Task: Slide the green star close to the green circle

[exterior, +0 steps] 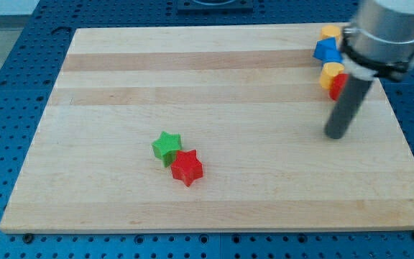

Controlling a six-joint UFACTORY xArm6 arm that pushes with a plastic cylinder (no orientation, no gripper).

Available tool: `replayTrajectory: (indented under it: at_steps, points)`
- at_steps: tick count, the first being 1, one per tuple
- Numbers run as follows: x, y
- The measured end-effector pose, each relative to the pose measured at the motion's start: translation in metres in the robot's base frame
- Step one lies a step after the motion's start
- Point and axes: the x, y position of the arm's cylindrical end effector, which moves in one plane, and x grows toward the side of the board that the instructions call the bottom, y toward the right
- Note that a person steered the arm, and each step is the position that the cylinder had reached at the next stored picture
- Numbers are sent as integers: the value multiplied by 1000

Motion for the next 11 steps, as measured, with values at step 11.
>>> replayTrajectory:
  at_steps: [11]
  points:
    - [44,-288]
